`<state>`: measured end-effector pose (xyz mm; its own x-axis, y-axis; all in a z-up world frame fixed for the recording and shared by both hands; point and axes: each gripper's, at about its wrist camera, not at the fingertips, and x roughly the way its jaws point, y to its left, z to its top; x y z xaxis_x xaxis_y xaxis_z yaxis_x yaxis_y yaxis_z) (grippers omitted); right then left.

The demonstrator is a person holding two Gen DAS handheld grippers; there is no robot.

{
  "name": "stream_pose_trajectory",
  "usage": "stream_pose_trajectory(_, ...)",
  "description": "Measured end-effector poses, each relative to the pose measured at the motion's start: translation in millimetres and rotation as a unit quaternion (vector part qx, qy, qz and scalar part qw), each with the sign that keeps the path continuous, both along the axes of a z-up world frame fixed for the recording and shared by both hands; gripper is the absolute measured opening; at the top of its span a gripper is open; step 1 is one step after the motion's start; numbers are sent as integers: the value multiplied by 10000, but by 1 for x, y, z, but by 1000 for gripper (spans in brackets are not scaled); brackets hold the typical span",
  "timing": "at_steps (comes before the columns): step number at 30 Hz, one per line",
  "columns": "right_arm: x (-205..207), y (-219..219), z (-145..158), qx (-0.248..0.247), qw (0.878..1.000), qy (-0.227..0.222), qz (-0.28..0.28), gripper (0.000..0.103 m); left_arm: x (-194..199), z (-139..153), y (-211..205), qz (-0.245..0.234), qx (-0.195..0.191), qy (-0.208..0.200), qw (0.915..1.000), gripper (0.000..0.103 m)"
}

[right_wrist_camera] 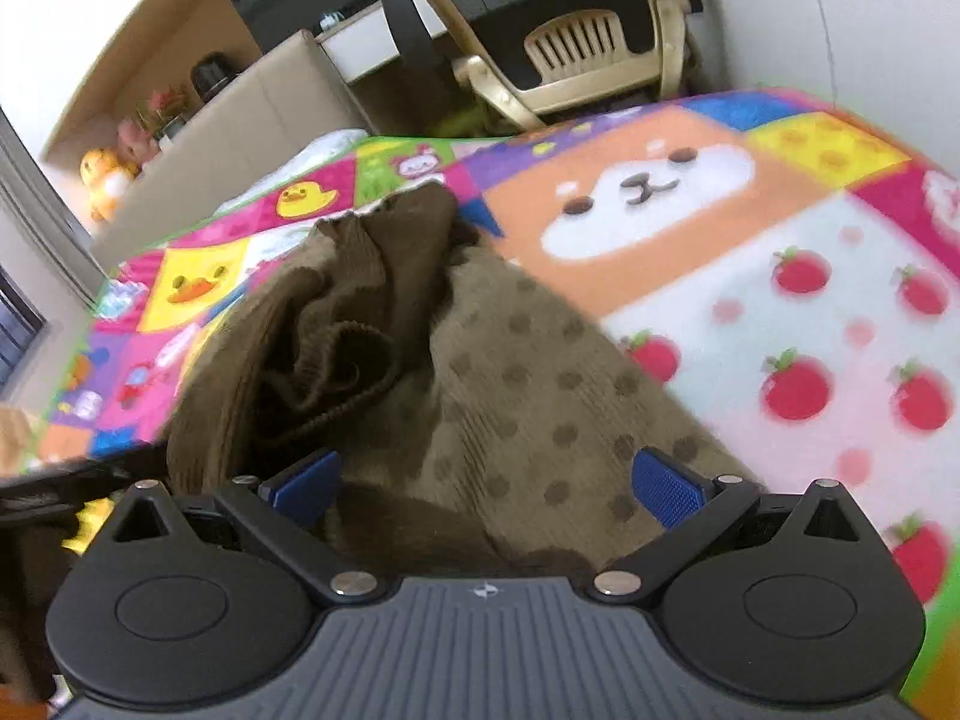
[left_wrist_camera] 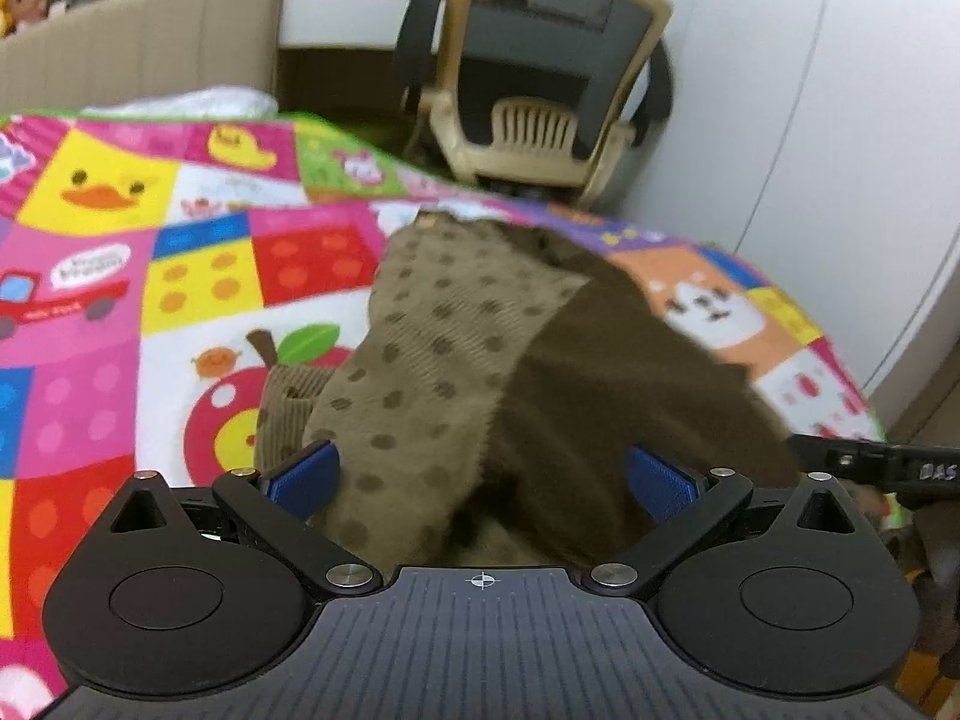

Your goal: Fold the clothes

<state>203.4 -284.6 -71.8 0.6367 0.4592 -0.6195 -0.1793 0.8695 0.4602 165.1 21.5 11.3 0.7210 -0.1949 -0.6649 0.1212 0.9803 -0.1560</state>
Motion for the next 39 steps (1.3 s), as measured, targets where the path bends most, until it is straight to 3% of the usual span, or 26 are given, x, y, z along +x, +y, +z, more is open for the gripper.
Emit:
stream_pose_trajectory(6, 1, -6, -3, 371, 9992, 142, -92, 103, 17, -26, 16, -159, -201, 421, 9988, 103)
stream_pose_trajectory(9, 11, -2, 5, 103, 9993, 225, 286, 103, 21, -34, 24, -260, -370, 593, 9972, 103)
stream_pose_trajectory(10, 13, -1, 10, 58, 9990, 191, 394, 103, 22, -37, 27, -295, -412, 658, 9965, 103)
stream_pose_trajectory(12, 17, 2, 26, -248, 9980, -308, 484, 103, 22, -33, 32, -384, -474, 726, 9955, 103)
stream_pose_trajectory(15, 29, 10, 48, -672, 9917, -963, 525, 103, 14, -14, 45, -355, -958, 448, 9938, 103)
stream_pose_trajectory(18, 52, 19, 58, -580, 9908, -1072, 585, 102, 3, 14, 53, -375, -1224, -20, 9918, 103)
stream_pose_trajectory(20, 66, 26, 61, -423, 9912, -1055, 676, 85, 1, 26, 48, -445, -1577, -32, 9865, 103)
stream_pose_trajectory(22, 70, 33, 61, -329, 9908, -1018, 829, 76, -3, 29, 30, -868, -1918, 68, 9776, 103)
stream_pose_trajectory(25, 67, 41, 55, -443, 9896, -1008, 930, 75, -15, 22, -10, -1739, -2137, 362, 9606, 103)
stream_pose_trajectory(28, 61, 37, 48, -493, 9909, -991, 765, 75, -19, -1, -41, -2041, -2164, 811, 9513, 103)
stream_pose_trajectory(32, 52, 20, 47, -466, 9921, -1051, 499, 75, -10, -28, -72, -1841, -2139, 1186, 9520, 103)
stream_pose_trajectory(35, 44, 8, 48, -527, 9907, -1203, 346, 75, -6, -38, -89, -1664, -1837, 1143, 9620, 99)
stream_pose_trajectory(39, 35, 2, 46, -646, 9888, -1322, 248, 75, -7, -46, -102, -1464, -1247, 881, 9774, 68)
